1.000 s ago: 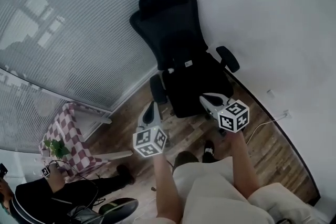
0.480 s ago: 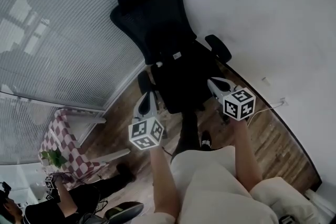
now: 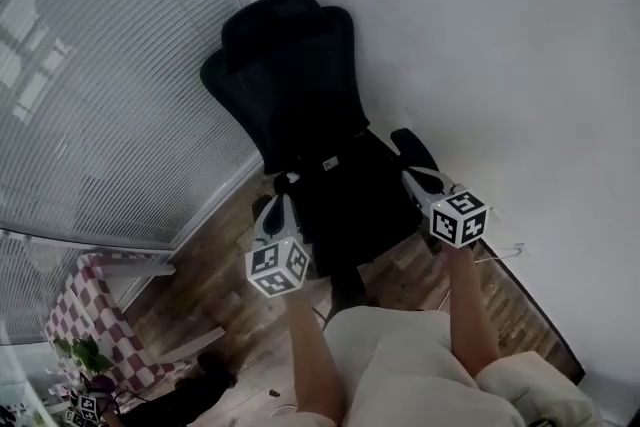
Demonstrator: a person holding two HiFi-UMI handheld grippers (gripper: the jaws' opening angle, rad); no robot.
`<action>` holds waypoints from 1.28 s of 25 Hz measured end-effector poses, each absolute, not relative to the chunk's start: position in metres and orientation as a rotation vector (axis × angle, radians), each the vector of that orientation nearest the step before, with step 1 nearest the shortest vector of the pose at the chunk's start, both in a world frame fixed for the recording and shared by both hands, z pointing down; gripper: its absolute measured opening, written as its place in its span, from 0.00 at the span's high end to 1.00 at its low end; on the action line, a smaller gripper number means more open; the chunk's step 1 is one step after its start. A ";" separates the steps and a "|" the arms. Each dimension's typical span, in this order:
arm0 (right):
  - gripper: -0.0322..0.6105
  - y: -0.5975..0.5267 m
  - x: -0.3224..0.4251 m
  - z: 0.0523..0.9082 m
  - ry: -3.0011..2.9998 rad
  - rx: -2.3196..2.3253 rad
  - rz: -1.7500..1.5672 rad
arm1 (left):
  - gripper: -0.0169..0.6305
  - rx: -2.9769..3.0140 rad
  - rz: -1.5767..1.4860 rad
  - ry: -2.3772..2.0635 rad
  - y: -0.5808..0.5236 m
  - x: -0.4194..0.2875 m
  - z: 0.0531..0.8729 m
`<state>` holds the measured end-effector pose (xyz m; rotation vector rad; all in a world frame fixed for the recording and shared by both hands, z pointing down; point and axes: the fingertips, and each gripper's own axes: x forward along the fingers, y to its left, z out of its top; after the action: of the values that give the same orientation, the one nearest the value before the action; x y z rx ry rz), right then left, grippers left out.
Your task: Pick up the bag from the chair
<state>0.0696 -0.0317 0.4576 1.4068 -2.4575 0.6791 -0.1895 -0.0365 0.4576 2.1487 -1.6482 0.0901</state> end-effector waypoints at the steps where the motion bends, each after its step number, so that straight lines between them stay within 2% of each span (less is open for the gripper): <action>1: 0.95 -0.050 0.071 0.456 -2.454 1.412 0.696 | 0.96 2.139 0.085 -1.643 -0.052 -0.191 0.461; 7: 0.95 -0.140 0.049 0.446 -2.420 1.383 0.674 | 0.96 2.124 0.051 -1.620 -0.130 -0.208 0.456; 12: 0.95 -0.196 0.018 0.482 -2.458 1.305 0.676 | 0.96 2.102 0.051 -1.624 -0.182 -0.224 0.484; 17: 0.95 -0.254 0.032 0.506 -2.364 1.363 0.633 | 0.96 2.103 0.135 -1.567 -0.205 -0.227 0.514; 26: 0.95 -0.327 0.084 0.493 -2.228 1.601 0.570 | 0.96 2.074 0.263 -1.435 -0.242 -0.190 0.573; 29: 0.95 -0.343 0.080 0.535 -2.292 1.505 0.618 | 0.96 2.050 0.256 -1.409 -0.261 -0.175 0.611; 32: 0.95 -0.337 0.061 0.612 -2.311 1.293 0.692 | 0.96 1.996 0.247 -1.415 -0.272 -0.172 0.656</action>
<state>0.0612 -0.3366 0.6119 1.2925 -2.3108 0.6917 -0.1724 -0.2716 0.6565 1.9962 -1.4149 0.2468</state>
